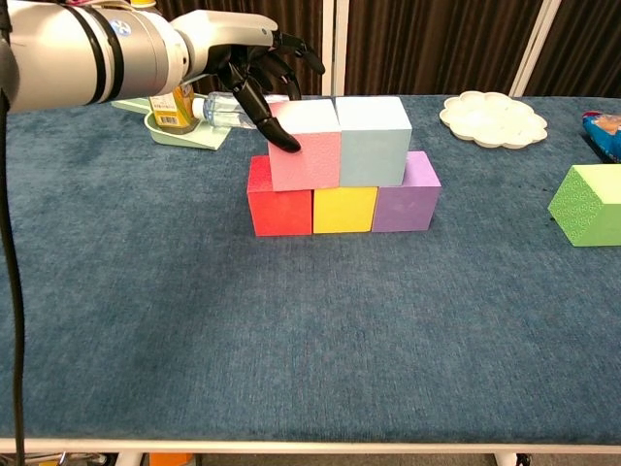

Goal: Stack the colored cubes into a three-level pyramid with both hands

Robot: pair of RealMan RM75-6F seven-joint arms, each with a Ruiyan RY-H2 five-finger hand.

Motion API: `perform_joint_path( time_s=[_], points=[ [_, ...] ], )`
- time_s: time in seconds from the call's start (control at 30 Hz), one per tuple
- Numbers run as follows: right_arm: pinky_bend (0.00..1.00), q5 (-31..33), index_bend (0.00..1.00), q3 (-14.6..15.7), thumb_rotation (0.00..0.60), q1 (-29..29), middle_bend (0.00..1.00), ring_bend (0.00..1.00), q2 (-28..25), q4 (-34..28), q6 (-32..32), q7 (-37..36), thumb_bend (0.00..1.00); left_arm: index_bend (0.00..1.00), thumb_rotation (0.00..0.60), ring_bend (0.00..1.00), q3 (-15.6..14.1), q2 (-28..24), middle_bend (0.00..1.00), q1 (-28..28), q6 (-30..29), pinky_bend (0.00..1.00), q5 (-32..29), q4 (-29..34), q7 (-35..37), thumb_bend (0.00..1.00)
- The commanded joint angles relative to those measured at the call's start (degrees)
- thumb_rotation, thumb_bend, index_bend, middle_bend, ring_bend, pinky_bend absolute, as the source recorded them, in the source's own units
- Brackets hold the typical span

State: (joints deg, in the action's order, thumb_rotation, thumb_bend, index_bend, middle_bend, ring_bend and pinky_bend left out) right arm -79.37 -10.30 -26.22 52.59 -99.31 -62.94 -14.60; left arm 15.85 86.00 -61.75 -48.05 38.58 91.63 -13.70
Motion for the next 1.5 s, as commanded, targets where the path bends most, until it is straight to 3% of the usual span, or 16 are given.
perform_joint_path(
  time_s=[0.03,0.57,0.9,1.13,1.5],
  points=[
    [0.00,0.01,0.00,0.03,0.600,0.00,0.02,0.00,0.07,0.09,0.08,-0.11,0.00,0.15,0.600,0.11,0.02,0.01,0.45,0.01,-0.07,0.15,-0.01,0.00,0.03,0.02],
    [0.00,-0.03,0.00,0.19,0.600,-0.09,0.02,0.00,0.33,0.56,0.54,-0.53,0.00,0.15,0.600,0.11,-0.23,0.45,0.40,-0.06,0.92,0.14,0.16,-0.97,0.73,0.02],
    [0.00,0.17,0.00,0.19,0.600,-0.17,0.02,0.00,0.38,0.56,0.79,-0.39,0.00,0.12,0.600,0.11,-0.21,0.08,0.21,0.49,1.28,0.14,1.88,-0.68,2.06,0.02],
    [0.00,0.44,0.00,0.21,0.600,-0.20,0.02,0.00,0.47,0.63,1.01,-0.28,0.00,0.11,0.600,0.07,-0.40,-0.50,0.17,0.83,2.19,0.14,2.74,-0.41,2.96,0.02],
    [0.00,0.71,0.00,-0.01,0.600,-0.91,0.02,0.00,0.04,-0.89,1.87,1.36,0.00,0.09,0.600,0.00,-2.40,-7.96,0.09,4.72,1.57,0.09,6.10,7.00,4.62,0.02]
  ],
)
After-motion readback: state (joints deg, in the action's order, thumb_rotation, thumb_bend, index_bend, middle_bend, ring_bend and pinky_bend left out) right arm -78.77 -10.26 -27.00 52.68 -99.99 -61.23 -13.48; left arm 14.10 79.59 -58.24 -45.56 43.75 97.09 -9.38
